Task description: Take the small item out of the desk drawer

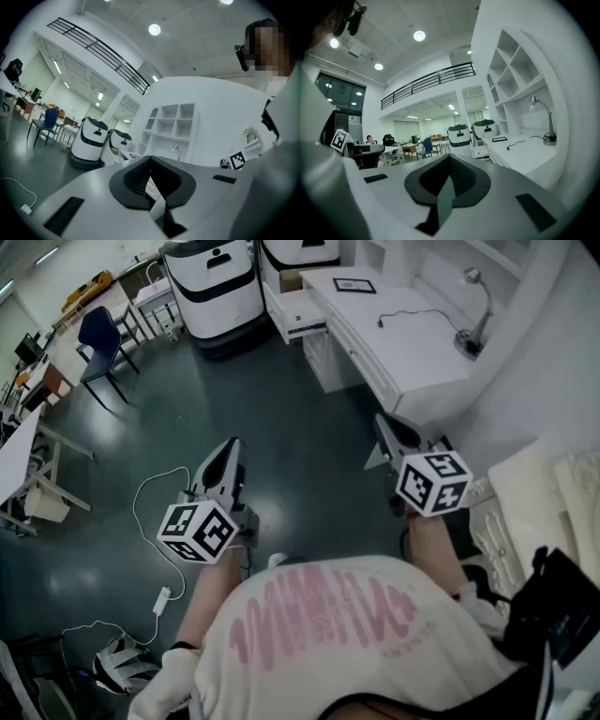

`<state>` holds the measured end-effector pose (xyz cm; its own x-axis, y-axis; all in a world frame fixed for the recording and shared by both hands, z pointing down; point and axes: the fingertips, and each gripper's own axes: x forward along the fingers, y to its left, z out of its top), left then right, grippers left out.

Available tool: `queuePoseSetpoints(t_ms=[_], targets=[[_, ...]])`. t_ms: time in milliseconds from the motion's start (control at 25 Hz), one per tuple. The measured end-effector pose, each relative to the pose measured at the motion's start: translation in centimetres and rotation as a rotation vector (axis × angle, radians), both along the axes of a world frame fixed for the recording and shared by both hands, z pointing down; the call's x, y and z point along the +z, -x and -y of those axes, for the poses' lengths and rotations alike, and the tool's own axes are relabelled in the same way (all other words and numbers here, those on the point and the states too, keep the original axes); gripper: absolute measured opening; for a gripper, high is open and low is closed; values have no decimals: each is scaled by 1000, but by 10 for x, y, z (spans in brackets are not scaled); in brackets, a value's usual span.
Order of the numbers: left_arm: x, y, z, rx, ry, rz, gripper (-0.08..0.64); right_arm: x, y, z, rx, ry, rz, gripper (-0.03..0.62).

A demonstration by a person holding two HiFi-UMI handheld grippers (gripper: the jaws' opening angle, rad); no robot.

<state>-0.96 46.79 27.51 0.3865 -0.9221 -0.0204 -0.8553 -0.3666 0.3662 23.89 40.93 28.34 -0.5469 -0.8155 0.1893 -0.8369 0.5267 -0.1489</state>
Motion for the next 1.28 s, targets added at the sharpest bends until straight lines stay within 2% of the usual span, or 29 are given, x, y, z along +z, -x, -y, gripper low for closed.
queuePoseSetpoints(t_ms=[280, 400, 600, 720, 920, 1120, 1280], targets=[[2, -5, -2, -5, 2, -5, 29, 1, -2, -2, -12, 9, 7, 15], [3, -6, -4, -1, 7, -10, 29, 3, 2, -6, -45, 18, 7, 15], [15, 2, 2, 0, 39, -26, 29, 26, 14, 0, -57, 77, -16, 15], [25, 8, 36, 0, 50, -25, 29, 41, 13, 34, -36, 114, -19, 15], [38, 28, 110, 3, 58, -66, 28, 54, 22, 104, 0, 141, -34, 15], [12, 50, 195, 42, 21, -65, 28, 30, 49, 185, 12, 113, -26, 15], [-16, 86, 255, 40, -25, -51, 28, 3, 79, 250, 21, 71, 30, 15]])
